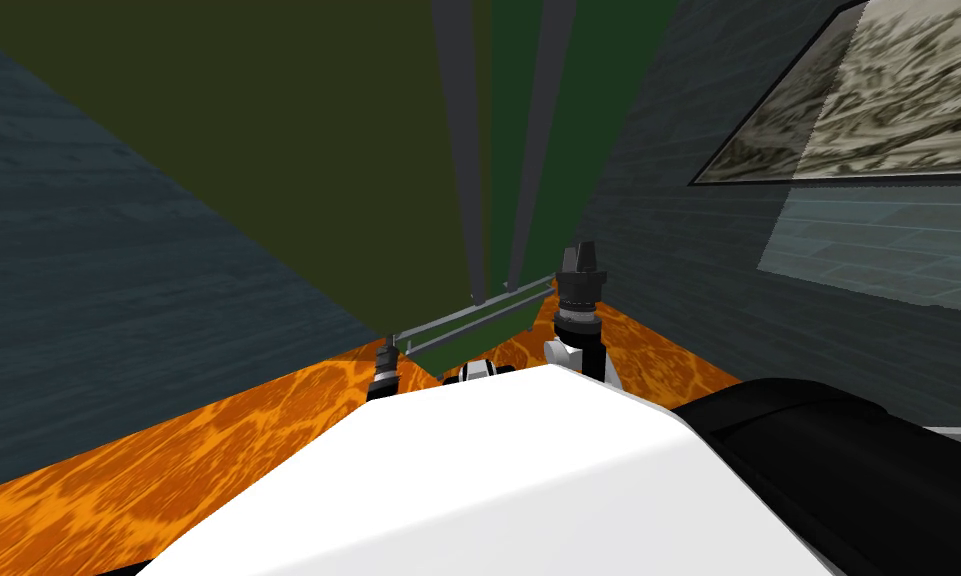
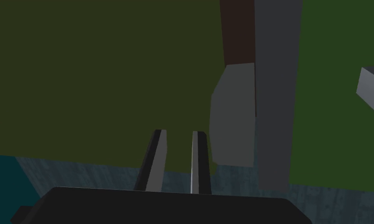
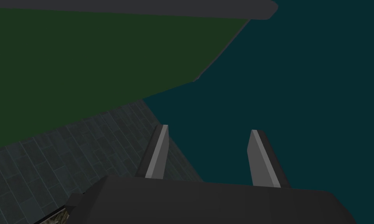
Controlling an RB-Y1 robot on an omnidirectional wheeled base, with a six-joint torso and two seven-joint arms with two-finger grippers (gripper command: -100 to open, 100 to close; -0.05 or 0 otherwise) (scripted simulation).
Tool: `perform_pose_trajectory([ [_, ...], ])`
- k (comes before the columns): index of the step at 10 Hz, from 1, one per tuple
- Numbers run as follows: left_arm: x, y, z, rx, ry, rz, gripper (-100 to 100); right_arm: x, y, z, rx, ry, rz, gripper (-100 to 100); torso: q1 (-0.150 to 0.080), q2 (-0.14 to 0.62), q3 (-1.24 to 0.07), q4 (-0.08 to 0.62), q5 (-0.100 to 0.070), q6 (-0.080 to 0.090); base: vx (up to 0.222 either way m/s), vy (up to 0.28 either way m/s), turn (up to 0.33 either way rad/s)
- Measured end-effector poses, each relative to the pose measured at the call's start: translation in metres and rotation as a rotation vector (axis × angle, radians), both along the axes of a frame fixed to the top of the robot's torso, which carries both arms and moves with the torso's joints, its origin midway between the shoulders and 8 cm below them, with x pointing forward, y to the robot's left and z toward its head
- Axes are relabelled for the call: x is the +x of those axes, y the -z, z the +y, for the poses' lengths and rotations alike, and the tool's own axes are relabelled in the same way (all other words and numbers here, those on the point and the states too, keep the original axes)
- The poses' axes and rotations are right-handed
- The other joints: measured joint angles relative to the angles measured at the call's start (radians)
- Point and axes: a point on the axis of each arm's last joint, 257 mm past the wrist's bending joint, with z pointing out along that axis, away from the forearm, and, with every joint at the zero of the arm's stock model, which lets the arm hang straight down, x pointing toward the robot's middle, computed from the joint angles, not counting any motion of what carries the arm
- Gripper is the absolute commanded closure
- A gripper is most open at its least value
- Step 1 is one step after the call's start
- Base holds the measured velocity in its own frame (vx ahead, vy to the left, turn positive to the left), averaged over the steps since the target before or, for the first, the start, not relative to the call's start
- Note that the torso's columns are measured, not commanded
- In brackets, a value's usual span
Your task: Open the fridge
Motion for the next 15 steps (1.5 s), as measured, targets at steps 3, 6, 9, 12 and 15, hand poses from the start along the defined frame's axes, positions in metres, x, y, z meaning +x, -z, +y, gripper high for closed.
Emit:
perform_pose_trajectory([
  [3,-0.007,0.015,-0.001,-0.012,-0.008,0.028,-100,0.000,0.000,0.000,0.000,0.000,0.000,0,-0.001,-0.005,-0.002,0.005,-0.004,0.004,-0.007,-0.007,0.007],
  [6,-0.015,0.036,0.005,-0.025,-0.022,0.068,-100,0.000,0.000,0.000,0.000,0.000,0.000,0,-0.012,0.005,0.001,0.011,-0.011,0.004,0.026,0.008,0.021],
  [9,-0.023,0.059,0.000,-0.056,-0.038,0.095,-100,0.000,0.000,0.000,0.000,0.000,0.000,0,-0.012,0.007,0.003,0.012,-0.011,0.004,0.028,-0.009,0.033],
  [12,-0.032,0.079,-0.009,-0.090,-0.051,0.122,-100,0.000,0.000,0.000,0.000,0.000,0.000,0,-0.011,0.007,0.002,0.012,-0.011,0.003,0.015,-0.003,0.016],
  [15,-0.040,0.097,-0.026,-0.137,-0.063,0.144,-100,0.000,0.000,0.000,0.000,0.000,0.000,0,-0.011,0.006,0.002,0.012,-0.011,0.004,0.015,-0.002,0.013],
])
